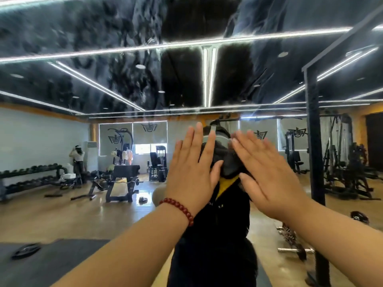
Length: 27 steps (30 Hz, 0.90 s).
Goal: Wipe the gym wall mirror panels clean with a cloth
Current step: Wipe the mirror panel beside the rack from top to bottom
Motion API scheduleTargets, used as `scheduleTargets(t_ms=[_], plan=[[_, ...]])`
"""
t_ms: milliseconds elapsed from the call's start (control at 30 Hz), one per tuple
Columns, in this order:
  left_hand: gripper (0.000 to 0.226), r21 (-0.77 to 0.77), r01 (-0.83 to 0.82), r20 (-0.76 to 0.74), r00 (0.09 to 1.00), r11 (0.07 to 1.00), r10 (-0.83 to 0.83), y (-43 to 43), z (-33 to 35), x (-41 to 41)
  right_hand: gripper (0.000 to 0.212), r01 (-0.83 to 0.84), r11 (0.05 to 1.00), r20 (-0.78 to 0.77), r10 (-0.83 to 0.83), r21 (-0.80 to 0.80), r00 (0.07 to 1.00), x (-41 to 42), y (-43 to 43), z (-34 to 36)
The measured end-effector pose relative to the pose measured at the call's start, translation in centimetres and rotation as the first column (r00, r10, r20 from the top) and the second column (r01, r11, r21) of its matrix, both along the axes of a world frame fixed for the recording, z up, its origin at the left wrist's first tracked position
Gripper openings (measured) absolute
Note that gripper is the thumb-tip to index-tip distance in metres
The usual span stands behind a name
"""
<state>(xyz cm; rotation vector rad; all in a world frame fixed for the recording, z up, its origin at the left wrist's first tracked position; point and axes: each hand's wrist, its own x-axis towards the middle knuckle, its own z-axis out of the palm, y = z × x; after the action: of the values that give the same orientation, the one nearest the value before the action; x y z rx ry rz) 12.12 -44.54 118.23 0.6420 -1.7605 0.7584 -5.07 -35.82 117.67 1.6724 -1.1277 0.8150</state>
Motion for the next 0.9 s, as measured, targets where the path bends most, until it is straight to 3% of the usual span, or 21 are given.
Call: scheduleTargets(t_ms=[233,300,433,600,700,800,900], plan=[[0.043,-0.164,-0.042,-0.067,0.997,0.986,0.031,-0.6,4.4,2.4,0.059,0.124,0.984,0.106,-0.111,-0.125,0.988,-1.6,-1.2,3.2],[0.052,-0.088,-0.104,-0.012,0.995,0.991,0.104,0.3,4.1,1.8,0.057,0.128,0.979,0.103,-0.112,-0.157,0.988,-1.6,-1.5,2.9],[0.082,0.244,-0.127,-0.003,0.991,0.961,0.131,3.2,3.4,0.3,0.055,0.105,0.975,0.109,-0.085,-0.195,0.990,-1.7,-1.7,2.8],[0.077,0.313,-0.178,-0.166,0.957,0.933,0.239,2.6,7.5,-2.0,0.055,0.110,0.971,0.111,-0.088,-0.214,0.990,-1.6,-1.8,2.8],[0.078,0.202,-0.178,-0.204,0.954,0.963,0.219,1.6,7.0,-2.7,0.057,0.126,0.964,0.110,-0.103,-0.232,0.989,-1.6,-2.0,2.8],[0.079,-0.038,-0.032,-0.201,0.979,0.999,0.024,0.3,5.0,-1.8,0.058,0.140,0.958,0.099,-0.119,-0.249,0.988,-1.6,-2.1,2.8],[0.072,-0.110,0.127,-0.239,0.959,0.986,-0.150,-0.5,4.6,-0.6,0.059,0.157,0.955,0.100,-0.136,-0.253,0.986,-1.5,-2.1,2.8]])
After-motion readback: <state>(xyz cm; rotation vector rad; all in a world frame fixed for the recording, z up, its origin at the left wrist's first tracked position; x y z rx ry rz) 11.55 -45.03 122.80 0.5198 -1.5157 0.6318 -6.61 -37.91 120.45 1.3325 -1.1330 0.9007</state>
